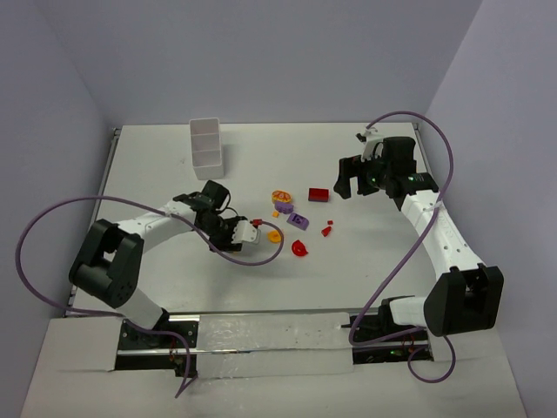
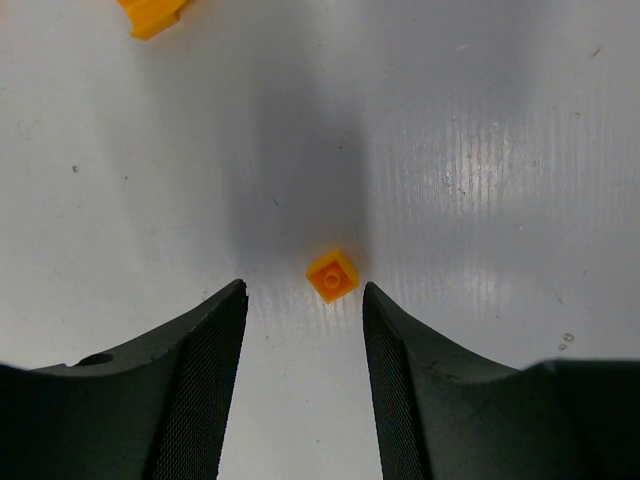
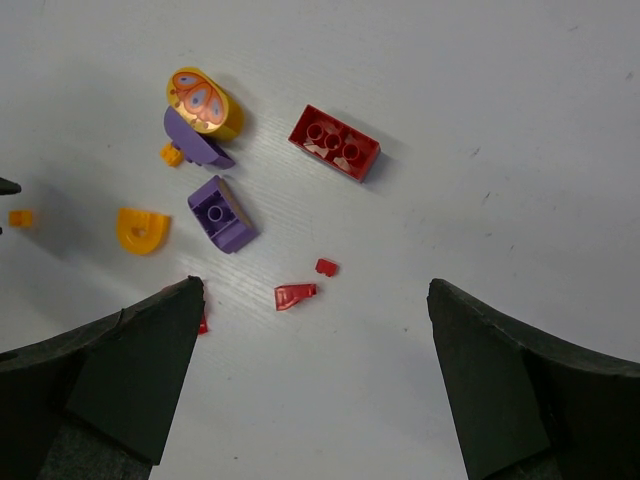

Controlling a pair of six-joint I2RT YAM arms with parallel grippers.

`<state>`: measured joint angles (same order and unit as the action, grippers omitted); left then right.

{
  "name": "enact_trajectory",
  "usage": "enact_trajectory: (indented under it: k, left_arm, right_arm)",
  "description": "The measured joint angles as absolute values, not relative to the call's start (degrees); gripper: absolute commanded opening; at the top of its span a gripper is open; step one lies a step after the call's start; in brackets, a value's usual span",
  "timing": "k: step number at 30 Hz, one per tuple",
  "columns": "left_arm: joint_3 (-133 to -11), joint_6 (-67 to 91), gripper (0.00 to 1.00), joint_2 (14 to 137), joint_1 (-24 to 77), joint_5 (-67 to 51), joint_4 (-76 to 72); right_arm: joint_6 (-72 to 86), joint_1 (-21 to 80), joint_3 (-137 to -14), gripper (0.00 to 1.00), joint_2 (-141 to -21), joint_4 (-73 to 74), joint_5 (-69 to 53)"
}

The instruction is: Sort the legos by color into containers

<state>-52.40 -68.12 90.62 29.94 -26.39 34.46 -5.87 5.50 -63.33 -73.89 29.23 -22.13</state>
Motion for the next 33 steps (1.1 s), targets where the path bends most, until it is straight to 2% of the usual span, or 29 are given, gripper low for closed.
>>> enact_trajectory:
  k: [6, 21, 26, 33]
  left_arm:
    - [-51.97, -68.42, 0.55, 92.4, 30.32, -26.09, 34.24]
    - [-50.94, -67.64, 0.37, 93.23, 30.71, -25.93, 32.42]
    - [-50.94, -66.76, 0.19, 93.36, 31.01, -25.92, 31.69]
    - [-52.0, -63.04, 0.01, 93.19, 30.66, -25.2, 32.81]
  right_arm:
    - [-5.89, 5.5, -63.33, 1.0, -73.89, 29.26, -22.09]
    - [-5.91, 5.5, -63.31, 1.0, -73.89, 29.25, -22.06]
    - [-6.01, 5.5, -63.31, 1.0, -73.89, 29.23, -22.04]
    - [-6.09, 5.5, -63.31, 1.0, -73.89, 29.24, -22.02]
